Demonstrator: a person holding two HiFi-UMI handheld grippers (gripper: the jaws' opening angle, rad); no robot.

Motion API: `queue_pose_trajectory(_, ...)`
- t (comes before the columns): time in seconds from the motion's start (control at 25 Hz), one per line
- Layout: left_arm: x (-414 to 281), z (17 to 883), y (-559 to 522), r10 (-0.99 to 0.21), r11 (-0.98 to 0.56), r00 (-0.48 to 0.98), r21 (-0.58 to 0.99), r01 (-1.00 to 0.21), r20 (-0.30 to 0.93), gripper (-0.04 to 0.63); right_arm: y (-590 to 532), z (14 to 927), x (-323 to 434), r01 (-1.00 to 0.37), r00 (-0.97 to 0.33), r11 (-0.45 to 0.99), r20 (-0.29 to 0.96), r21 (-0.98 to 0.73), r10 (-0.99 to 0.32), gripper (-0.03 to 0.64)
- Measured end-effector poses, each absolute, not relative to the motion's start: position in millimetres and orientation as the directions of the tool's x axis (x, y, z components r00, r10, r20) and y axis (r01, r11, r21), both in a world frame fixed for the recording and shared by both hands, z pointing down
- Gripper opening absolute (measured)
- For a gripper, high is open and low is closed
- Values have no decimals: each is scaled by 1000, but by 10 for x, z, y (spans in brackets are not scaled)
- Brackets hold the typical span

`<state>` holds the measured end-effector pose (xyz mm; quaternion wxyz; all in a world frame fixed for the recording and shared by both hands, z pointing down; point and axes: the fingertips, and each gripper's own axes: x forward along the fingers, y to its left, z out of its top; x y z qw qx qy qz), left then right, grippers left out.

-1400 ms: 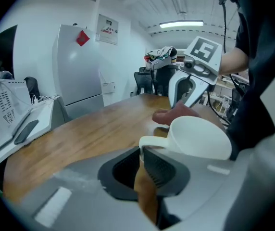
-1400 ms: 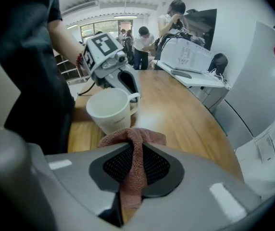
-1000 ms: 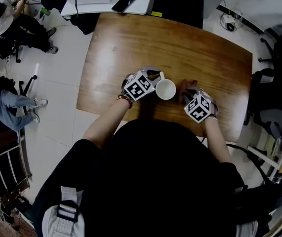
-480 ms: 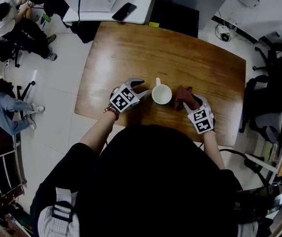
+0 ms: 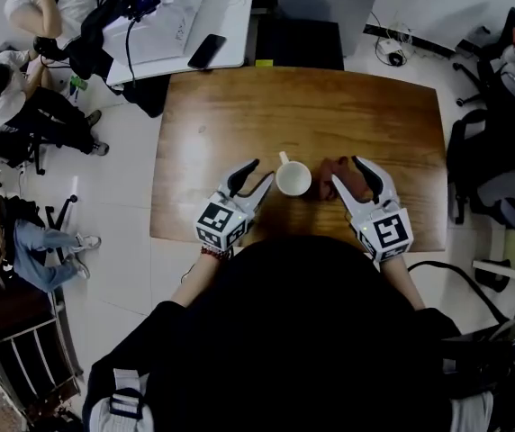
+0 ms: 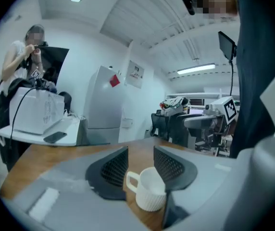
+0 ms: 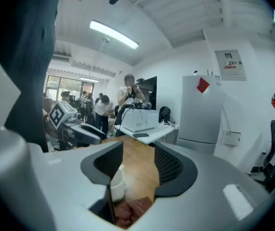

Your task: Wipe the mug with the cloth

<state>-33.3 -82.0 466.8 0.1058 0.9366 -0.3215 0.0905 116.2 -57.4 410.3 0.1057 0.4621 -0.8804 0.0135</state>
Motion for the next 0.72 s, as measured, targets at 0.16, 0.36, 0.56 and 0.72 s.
queue_pose_trajectory(0.16, -204, 4043, -926, -596, -790, 795, 93, -606, 115, 163, -562, 3723, 1051, -832, -554, 554, 85, -22, -828, 201)
queue_pose_trajectory(0.36, 10, 3572, -941, -604, -793, 797, 92, -603, 17, 124, -600, 3772, 1214, -862, -506, 500, 87, -86, -858, 192)
queue_pose_trajectory(0.56, 287, 3524, -744, -542, -840, 841, 47, -541, 5, 118, -581, 3797, 1327, -876, -481, 475, 96, -85, -871, 189)
queue_pose_trajectory(0.72, 286, 3600, -694, -528, -846, 848, 68, -529, 39, 118, -563, 3761, 1274, -864, -503, 497, 98, -77, -859, 189)
